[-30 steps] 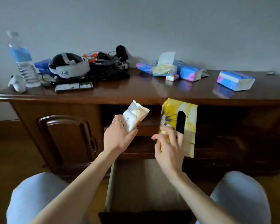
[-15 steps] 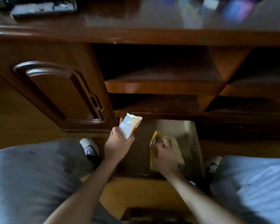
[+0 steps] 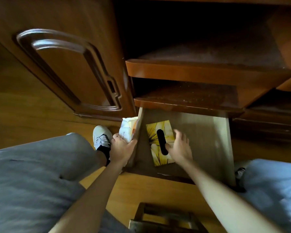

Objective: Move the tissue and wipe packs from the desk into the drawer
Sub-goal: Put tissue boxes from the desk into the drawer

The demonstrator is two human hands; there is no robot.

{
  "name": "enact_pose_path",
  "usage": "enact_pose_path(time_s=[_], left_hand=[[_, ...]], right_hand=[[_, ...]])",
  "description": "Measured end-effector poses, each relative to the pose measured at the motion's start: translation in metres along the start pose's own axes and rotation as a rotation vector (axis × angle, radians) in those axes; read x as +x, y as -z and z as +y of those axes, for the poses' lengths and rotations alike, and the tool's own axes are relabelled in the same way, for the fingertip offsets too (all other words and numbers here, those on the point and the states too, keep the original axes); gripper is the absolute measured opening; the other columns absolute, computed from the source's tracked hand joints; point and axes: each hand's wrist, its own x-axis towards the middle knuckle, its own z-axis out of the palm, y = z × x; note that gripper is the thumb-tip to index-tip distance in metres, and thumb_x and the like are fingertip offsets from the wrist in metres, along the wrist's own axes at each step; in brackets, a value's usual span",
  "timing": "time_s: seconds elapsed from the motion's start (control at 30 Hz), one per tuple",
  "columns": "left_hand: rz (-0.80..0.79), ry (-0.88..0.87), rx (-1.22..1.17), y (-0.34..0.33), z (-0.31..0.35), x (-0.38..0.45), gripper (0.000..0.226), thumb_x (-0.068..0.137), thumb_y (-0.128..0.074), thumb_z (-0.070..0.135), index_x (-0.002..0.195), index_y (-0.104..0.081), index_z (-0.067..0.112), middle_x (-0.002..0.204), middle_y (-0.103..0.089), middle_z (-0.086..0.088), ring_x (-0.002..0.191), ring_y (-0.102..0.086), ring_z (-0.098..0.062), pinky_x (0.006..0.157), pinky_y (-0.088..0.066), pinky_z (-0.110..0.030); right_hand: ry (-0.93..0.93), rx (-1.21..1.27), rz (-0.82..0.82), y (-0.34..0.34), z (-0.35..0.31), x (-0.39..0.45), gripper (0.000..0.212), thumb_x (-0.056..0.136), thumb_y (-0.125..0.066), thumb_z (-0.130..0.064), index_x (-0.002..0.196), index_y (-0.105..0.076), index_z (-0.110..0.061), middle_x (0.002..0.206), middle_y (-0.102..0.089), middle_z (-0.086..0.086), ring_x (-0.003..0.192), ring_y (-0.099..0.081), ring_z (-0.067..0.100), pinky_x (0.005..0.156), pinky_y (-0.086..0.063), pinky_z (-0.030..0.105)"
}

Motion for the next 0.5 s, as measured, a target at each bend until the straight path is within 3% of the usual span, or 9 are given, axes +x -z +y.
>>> enact_pose_path(time_s=[0.07,0.17,0.27,0.4,0.5], left_hand=[[-0.012,0.028,-0.012,-0.001,-0.002,0.005,0.083,0.068,-0.065,0.052,0.134,-0.035,0.011,0.112,-0.06,-0.01,0.096,-0.064,-0.033,0.083,-0.058,-0.051],[-0.031,0.063,-0.026,-0.002,-0.007,0.011,0.082,0.068,-0.066,0.049,0.134,-0.035,0.011,0.108,-0.061,-0.009,0.094,-0.064,-0.031,0.082,-0.059,-0.049],[-0.075,0.132,-0.091,0.002,-0.015,0.02,0.069,0.073,-0.07,0.043,0.126,-0.038,0.011,0.096,-0.062,-0.009,0.084,-0.065,-0.026,0.071,-0.06,-0.041],[-0.07,0.194,-0.171,0.009,-0.023,0.031,0.056,0.081,-0.072,0.038,0.118,-0.042,0.008,0.084,-0.06,-0.008,0.072,-0.06,-0.018,0.052,-0.048,-0.028],[-0.082,0.199,-0.155,0.006,-0.023,0.03,0.055,0.082,-0.073,0.038,0.116,-0.041,0.009,0.086,-0.06,-0.008,0.073,-0.06,-0.018,0.051,-0.044,-0.027]], right_hand=[[-0.106,0.018,-0.121,0.007,0.011,0.012,0.092,0.089,-0.073,-0.053,0.159,-0.021,-0.022,0.16,-0.036,0.008,0.136,-0.05,0.034,0.093,-0.051,0.046],[-0.144,0.049,-0.28,0.005,0.017,0.016,0.096,0.089,-0.072,-0.057,0.161,-0.018,-0.025,0.157,-0.047,0.007,0.132,-0.056,0.034,0.098,-0.049,0.048],[-0.163,0.019,-0.262,-0.013,0.01,0.01,0.089,0.089,-0.073,-0.052,0.159,-0.025,-0.025,0.135,-0.066,0.005,0.117,-0.065,0.031,0.094,-0.056,0.045],[-0.194,-0.006,-0.24,-0.049,-0.01,-0.012,0.076,0.088,-0.077,-0.047,0.147,-0.04,-0.017,0.108,-0.069,0.003,0.103,-0.07,0.028,0.078,-0.06,0.041],[-0.237,-0.02,-0.275,-0.053,-0.014,-0.012,0.075,0.086,-0.076,-0.053,0.139,-0.043,-0.012,0.11,-0.067,0.004,0.103,-0.069,0.027,0.069,-0.057,0.036]])
